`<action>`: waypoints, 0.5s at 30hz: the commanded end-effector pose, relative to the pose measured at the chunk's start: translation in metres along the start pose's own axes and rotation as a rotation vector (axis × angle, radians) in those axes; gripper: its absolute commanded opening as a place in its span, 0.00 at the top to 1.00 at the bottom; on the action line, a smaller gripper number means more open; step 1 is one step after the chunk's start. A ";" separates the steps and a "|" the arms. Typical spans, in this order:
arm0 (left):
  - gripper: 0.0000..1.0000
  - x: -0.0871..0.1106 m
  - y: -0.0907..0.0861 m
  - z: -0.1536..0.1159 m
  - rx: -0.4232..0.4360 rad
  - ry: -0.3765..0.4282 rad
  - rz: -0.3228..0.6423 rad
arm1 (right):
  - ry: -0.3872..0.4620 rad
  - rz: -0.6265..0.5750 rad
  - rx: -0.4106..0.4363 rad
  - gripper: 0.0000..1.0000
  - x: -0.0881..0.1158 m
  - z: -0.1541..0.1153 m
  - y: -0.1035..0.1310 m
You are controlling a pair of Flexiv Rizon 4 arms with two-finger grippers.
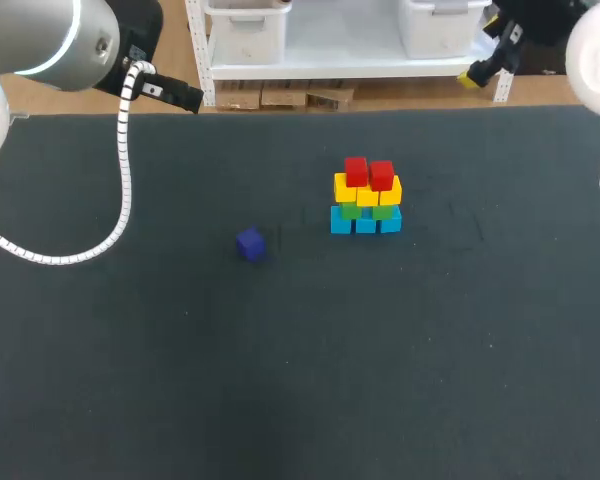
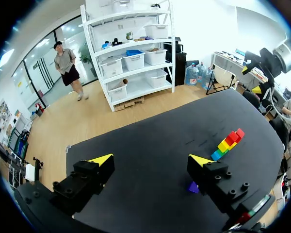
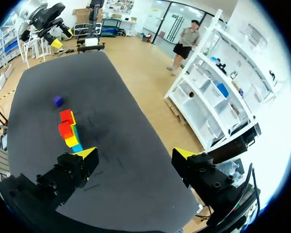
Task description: Place the blue cubes, place green cubes on the blue cubes, place the yellow cubes on the green cubes, then place the red cubes on the yellow cubes, and place purple cube on the red cubes.
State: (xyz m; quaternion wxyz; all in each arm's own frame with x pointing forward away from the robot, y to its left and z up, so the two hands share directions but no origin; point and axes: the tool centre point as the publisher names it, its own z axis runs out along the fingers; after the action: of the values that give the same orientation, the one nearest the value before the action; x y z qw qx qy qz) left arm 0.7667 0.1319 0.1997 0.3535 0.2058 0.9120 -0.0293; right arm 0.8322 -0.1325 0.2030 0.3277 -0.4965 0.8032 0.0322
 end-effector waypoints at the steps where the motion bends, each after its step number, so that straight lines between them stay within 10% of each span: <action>1: 0.00 0.000 0.002 0.000 0.007 0.000 0.003 | -0.009 0.011 0.045 0.00 0.003 -0.006 -0.001; 15: 0.00 0.000 0.002 0.000 0.007 0.000 0.003 | -0.020 0.019 0.027 0.00 0.002 -0.008 -0.001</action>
State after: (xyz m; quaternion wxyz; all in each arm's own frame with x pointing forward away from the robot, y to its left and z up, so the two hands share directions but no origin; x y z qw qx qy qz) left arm 0.7667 0.1319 0.1997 0.3535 0.2058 0.9120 -0.0293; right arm 0.8290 -0.1381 0.2082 0.3412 -0.4849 0.8047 0.0309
